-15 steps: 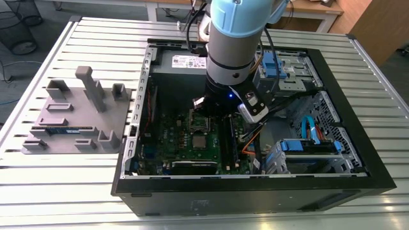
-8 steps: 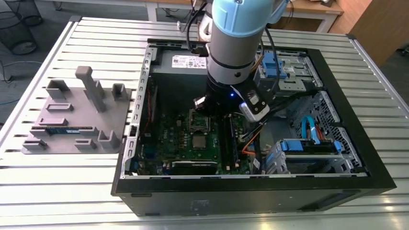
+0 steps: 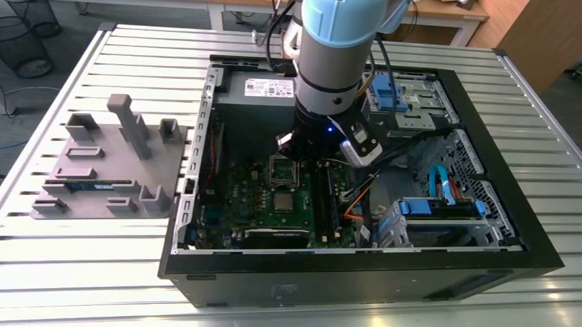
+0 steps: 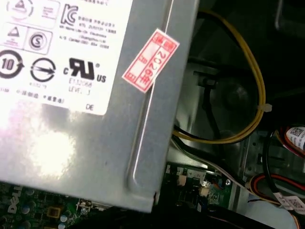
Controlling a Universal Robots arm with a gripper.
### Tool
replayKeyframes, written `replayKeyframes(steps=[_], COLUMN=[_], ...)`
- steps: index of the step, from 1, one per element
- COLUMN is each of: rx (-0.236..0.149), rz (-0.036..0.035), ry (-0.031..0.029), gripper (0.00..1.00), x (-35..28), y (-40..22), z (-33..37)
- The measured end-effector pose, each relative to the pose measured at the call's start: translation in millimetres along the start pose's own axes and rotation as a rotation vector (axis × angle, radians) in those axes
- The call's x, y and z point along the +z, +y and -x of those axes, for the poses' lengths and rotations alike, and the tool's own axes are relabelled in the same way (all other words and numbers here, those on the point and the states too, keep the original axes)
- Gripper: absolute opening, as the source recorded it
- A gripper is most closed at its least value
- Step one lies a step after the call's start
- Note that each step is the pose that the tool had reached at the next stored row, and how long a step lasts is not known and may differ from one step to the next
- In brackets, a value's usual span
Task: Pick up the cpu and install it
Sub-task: 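Close the cpu cover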
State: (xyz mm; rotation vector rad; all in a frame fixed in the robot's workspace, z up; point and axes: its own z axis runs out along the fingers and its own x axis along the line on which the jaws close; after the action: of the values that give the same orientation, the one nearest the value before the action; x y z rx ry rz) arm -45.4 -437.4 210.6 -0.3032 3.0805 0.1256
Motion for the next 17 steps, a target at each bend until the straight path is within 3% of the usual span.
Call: replayKeyframes(steps=[4,17], rx=[-0.001,-0.022], rz=[0.0000,0.0013], ry=[0.0001,0.0017], gripper=[0.11,0.11], x=[1.7,3.3], y=[4.6,4.6], z=[1.1,2.5])
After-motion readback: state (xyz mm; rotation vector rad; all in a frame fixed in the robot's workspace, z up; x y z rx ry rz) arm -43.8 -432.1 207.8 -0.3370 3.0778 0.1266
